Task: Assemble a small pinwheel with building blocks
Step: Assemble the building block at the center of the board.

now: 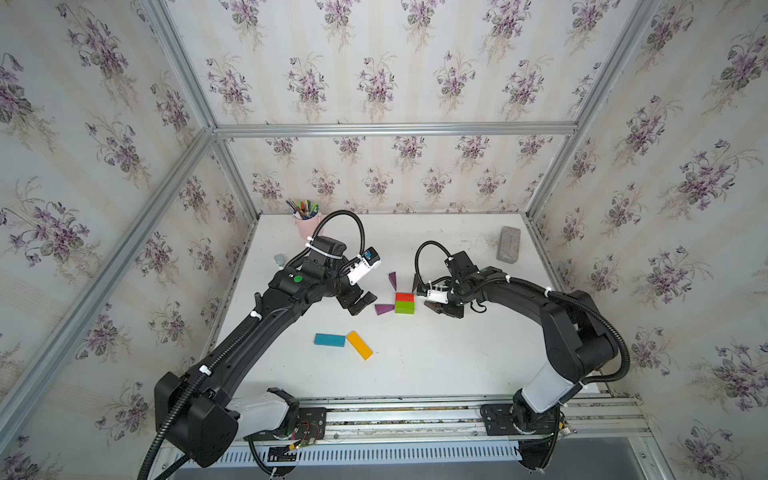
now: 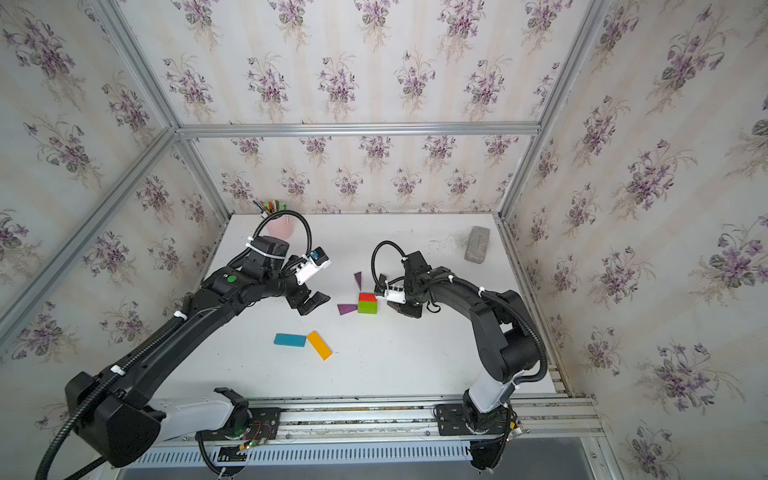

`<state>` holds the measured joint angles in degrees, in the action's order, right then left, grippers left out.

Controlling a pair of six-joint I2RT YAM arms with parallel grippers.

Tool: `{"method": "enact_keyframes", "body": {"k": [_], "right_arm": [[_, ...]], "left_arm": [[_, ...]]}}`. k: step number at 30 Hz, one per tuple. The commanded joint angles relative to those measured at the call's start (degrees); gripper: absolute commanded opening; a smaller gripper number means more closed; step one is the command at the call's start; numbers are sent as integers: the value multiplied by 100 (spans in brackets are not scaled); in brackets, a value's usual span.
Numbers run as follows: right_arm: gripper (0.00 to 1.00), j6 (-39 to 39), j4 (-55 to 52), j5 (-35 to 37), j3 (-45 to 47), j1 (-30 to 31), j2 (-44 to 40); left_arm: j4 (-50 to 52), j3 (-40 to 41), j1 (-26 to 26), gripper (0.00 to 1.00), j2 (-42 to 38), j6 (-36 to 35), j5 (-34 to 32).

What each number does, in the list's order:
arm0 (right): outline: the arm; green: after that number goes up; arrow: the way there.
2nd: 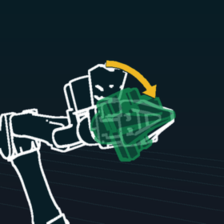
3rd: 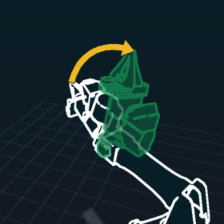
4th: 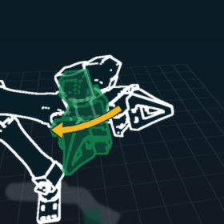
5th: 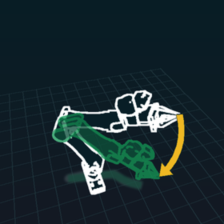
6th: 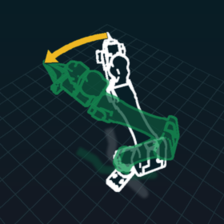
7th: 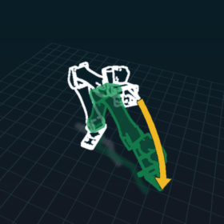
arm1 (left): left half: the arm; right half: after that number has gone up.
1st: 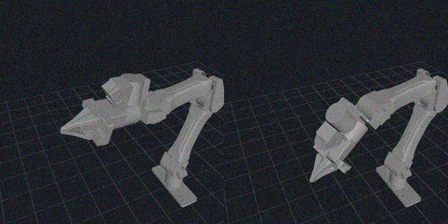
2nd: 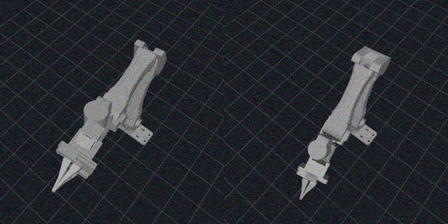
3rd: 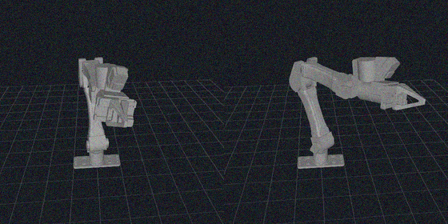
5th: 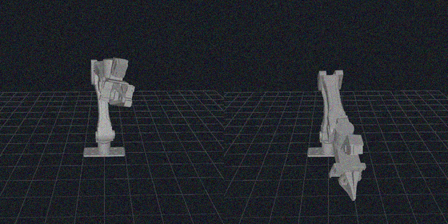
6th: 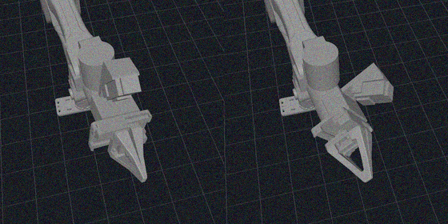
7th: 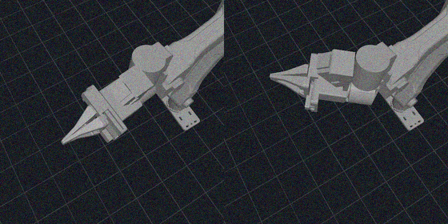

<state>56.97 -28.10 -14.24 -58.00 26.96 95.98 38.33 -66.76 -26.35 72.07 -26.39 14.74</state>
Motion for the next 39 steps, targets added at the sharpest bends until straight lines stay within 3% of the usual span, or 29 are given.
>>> {"method": "enact_keyframes", "body": {"k": [1, 10, 39], "right_arm": [[16, 91, -213, -125, -21, 93, -44], [16, -316, -75, -191, 179, 194, -213], [14, -508, 182, -92, 61, 340, 153]], "left_arm": [[23, -30, -2, 100, -19, -15, -7], [19, -32, -2, 100, -19, -7, -24], [18, -38, -1, 100, -16, -14, -79]]}}
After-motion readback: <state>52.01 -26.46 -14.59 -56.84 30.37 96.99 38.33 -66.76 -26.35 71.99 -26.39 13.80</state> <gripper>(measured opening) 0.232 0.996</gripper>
